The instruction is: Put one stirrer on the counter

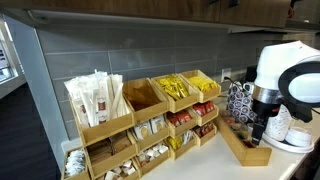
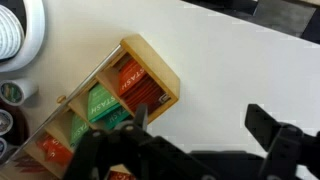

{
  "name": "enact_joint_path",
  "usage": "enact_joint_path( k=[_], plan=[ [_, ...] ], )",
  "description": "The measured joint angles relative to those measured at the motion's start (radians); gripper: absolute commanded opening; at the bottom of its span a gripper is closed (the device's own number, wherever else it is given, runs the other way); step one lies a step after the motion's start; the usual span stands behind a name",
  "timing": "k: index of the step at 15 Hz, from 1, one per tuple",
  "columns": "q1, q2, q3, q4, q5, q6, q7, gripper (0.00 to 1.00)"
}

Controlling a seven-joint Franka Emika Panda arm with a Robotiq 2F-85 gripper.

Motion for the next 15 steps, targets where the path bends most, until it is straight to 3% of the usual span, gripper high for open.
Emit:
enact_joint_path(
  k=[9, 15],
  plan=[
    [0.004, 0.01, 0.002, -0.009, 0.0, 0.0, -0.003, 1.0],
    [0.121, 0.068, 0.093, 0.144, -0.008, 0.012, -0.05, 1.0]
  ],
)
